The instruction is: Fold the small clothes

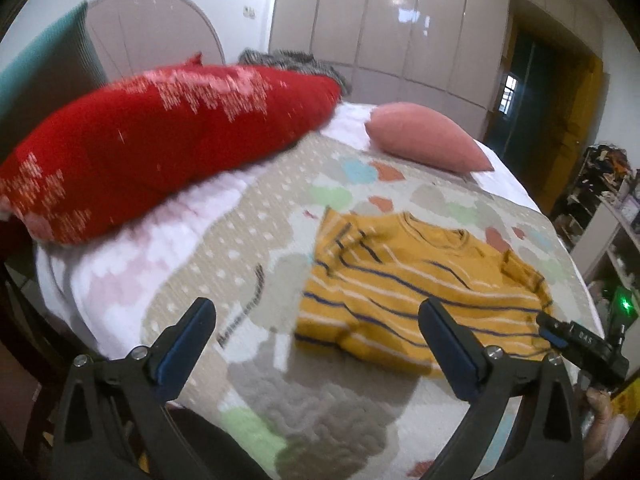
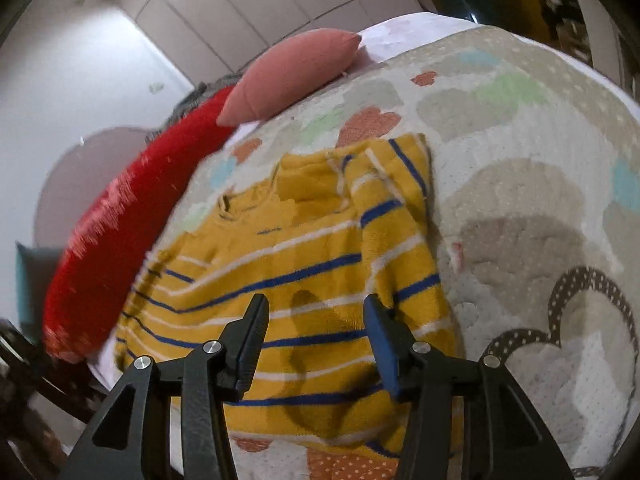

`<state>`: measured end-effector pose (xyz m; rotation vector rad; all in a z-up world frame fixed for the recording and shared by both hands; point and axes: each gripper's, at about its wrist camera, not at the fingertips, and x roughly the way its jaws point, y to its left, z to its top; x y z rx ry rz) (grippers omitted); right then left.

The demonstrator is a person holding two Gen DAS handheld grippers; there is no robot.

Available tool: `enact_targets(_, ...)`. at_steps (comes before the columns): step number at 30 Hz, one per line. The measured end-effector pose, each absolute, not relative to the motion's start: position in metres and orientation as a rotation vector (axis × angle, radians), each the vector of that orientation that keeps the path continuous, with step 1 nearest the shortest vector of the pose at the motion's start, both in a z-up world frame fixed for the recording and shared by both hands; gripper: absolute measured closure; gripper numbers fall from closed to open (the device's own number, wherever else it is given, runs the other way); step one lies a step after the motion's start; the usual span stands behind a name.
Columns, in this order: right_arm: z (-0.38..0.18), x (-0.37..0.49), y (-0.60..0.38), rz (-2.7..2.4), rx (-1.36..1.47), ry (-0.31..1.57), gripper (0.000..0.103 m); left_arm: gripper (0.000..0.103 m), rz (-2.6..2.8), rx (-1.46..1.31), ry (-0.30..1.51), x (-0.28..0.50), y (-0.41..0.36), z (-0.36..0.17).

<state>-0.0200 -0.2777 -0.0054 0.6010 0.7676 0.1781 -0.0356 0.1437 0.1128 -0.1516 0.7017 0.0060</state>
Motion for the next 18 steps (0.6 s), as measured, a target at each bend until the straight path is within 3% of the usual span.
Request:
enact_targets(8,0.017,-0.053,-0.274,0.145,0.570,0.681,0.043,0.002,-0.040,-0.136,0.756,-0.032,0.115,0.095)
enact_targets(18,0.025,-0.066,-0.262,0.151,0.502,0.647,0.041,0.002,-0.086,-0.095,0.819,-0.023,0.088,0.078)
